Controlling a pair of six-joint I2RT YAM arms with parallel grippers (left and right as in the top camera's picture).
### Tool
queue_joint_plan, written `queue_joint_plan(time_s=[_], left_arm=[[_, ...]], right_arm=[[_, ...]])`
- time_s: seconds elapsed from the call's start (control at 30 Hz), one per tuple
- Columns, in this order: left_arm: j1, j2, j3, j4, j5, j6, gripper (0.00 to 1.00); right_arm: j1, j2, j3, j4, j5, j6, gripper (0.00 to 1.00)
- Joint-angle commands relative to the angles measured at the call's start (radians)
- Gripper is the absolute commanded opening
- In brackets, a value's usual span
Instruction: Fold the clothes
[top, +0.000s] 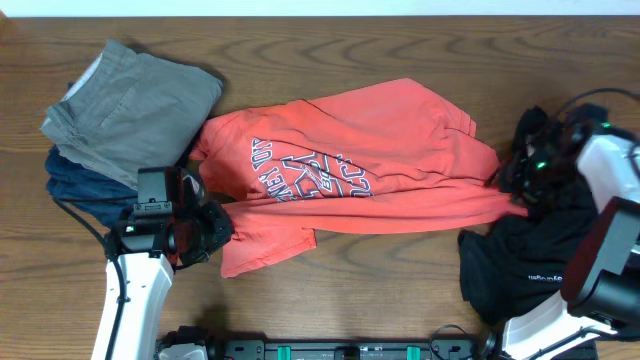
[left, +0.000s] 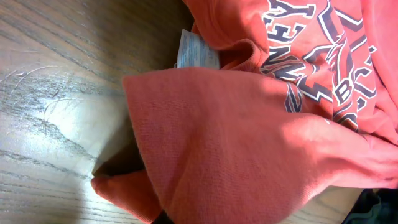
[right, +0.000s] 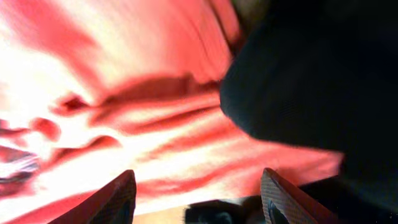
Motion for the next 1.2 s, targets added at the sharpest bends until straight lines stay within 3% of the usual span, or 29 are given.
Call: queue_joint_plan(time_s=[0.0, 0.23, 0.43, 0.63, 0.8, 0.97, 1.17], left_arm=[[0.008, -0.005, -0.002, -0.004, -0.015, -0.002, 0.06], [0.008, -0.005, -0.002, -0.003, -0.016, -0.002, 0.06], [0.008, -0.005, -0.002, -0.003, -0.016, -0.002, 0.06], [0.008, -0.005, -0.002, -0.003, -0.016, -0.002, 0.06], [0.008, -0.005, -0.002, -0.003, -0.016, -0.002, 0.06], [0.008, 0.004, -0.002, -0.002, -0.016, -0.002, 0.07], [0.008, 0.012, -0.002, -0.003, -0.016, -0.002, 0.06]], right_arm=[[-0.005, -0.019, -0.071, 0.009, 0.234, 0.157, 0.63], [-0.103, -0.019, -0.124, 0.076, 0.513, 0.298, 0.64], [-0.284, -0.019, -0.032, 0.166, 0.427, 0.328, 0.61], [-0.367, -0.019, 0.081, 0.093, 0.387, 0.312, 0.62], [-0.343, -0.019, 0.087, -0.037, 0.293, 0.293, 0.68], [-0.248, -0.019, 0.071, -0.077, 0.035, 0.056, 0.70], [-0.120, -0.019, 0.047, -0.162, 0.091, 0.019, 0.71]])
